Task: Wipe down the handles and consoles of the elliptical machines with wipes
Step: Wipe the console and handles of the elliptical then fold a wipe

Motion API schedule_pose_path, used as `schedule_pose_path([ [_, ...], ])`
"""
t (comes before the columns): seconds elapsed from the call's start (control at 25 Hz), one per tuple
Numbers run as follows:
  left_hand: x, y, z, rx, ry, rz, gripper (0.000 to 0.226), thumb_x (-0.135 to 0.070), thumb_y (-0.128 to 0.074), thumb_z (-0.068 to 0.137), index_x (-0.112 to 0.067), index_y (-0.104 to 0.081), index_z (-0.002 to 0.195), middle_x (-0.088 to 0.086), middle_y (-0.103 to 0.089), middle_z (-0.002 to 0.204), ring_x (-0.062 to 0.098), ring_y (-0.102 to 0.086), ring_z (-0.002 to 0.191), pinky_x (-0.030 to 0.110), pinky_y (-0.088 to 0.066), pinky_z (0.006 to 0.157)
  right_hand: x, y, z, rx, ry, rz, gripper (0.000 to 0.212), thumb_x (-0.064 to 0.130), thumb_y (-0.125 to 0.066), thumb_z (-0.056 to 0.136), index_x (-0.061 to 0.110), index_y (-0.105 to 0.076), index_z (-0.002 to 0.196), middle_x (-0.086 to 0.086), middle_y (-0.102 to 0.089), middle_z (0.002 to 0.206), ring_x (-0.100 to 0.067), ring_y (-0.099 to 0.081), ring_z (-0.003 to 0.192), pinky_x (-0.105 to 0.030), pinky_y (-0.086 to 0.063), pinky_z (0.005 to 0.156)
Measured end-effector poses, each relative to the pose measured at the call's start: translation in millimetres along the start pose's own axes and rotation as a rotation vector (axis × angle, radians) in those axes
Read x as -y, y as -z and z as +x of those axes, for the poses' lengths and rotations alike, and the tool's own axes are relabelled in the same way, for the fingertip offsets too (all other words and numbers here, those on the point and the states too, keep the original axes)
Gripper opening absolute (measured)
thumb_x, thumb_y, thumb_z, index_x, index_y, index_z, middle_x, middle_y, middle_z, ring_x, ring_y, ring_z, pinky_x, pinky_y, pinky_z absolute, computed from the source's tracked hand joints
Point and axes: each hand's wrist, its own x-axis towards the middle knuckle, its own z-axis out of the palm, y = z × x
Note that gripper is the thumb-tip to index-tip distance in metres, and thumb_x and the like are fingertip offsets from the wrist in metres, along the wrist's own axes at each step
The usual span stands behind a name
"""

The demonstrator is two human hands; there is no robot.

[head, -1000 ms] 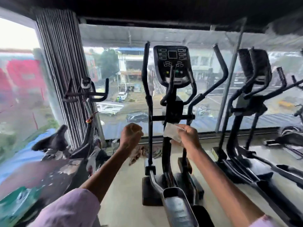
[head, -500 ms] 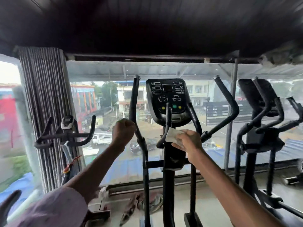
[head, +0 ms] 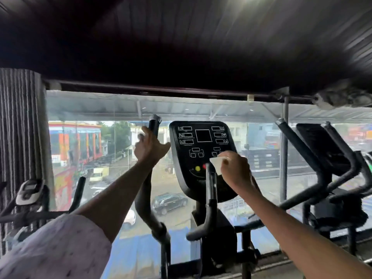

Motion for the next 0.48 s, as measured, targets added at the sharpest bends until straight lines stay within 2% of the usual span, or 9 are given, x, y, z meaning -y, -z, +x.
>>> schedule_pose_path([
  [0.08, 9, -21, 9, -0.040, -0.017, 0.104, 0.071, -0.034, -0.076, 0.080, -0.002, -0.035, 0.129, 0.020, -0.058, 0.116, 0.041, -0.062, 0.101, 0.041, -0.048, 0.074, -7, -25, 23, -0.081, 0.156, -0.022, 0.034, -0.004, -0.055, 0.087, 0.013, -0.073, 0.110, -0.012, -0.076, 0.101, -0.033, -0.071, 0.093, -0.039, -0.058, 0.076],
  [0.16, 16, -30, 17, -0.101, -0.034, 0.183, 0.057, -0.017, -0.069, 0.083, -0.002, -0.036, 0.127, 0.021, -0.061, 0.111, 0.041, -0.063, 0.099, 0.041, -0.046, 0.071, -14, -45, 45, -0.111, 0.223, -0.062, 0.034, -0.004, -0.056, 0.087, 0.012, -0.072, 0.111, -0.011, -0.075, 0.100, -0.032, -0.071, 0.091, -0.040, -0.059, 0.074],
  [0.24, 19, -28, 19, -0.082, -0.041, 0.212, 0.049, -0.005, -0.064, 0.083, -0.002, -0.036, 0.123, 0.020, -0.061, 0.108, 0.041, -0.062, 0.098, 0.039, -0.041, 0.068, -21, -64, 55, 0.015, 0.194, -0.169, 0.031, -0.001, -0.058, 0.089, 0.014, -0.071, 0.112, -0.009, -0.074, 0.101, -0.031, -0.070, 0.093, -0.037, -0.056, 0.073],
  [0.32, 20, -28, 24, -0.083, -0.038, 0.241, 0.045, -0.003, -0.064, 0.083, -0.004, -0.037, 0.120, 0.020, -0.062, 0.108, 0.040, -0.063, 0.097, 0.037, -0.039, 0.067, -24, -78, 55, 0.177, 0.174, -0.240, 0.024, 0.006, -0.058, 0.092, 0.013, -0.070, 0.111, -0.010, -0.074, 0.100, -0.030, -0.070, 0.091, -0.034, -0.053, 0.070],
  [0.48, 19, -29, 27, -0.060, -0.069, 0.248, 0.046, -0.004, -0.065, 0.082, -0.003, -0.037, 0.119, 0.020, -0.063, 0.107, 0.039, -0.063, 0.095, 0.037, -0.038, 0.066, -35, -84, 45, 0.206, 0.312, -0.246, 0.019, 0.015, -0.058, 0.092, 0.012, -0.071, 0.107, -0.006, -0.075, 0.094, -0.024, -0.070, 0.084, -0.032, -0.054, 0.071],
])
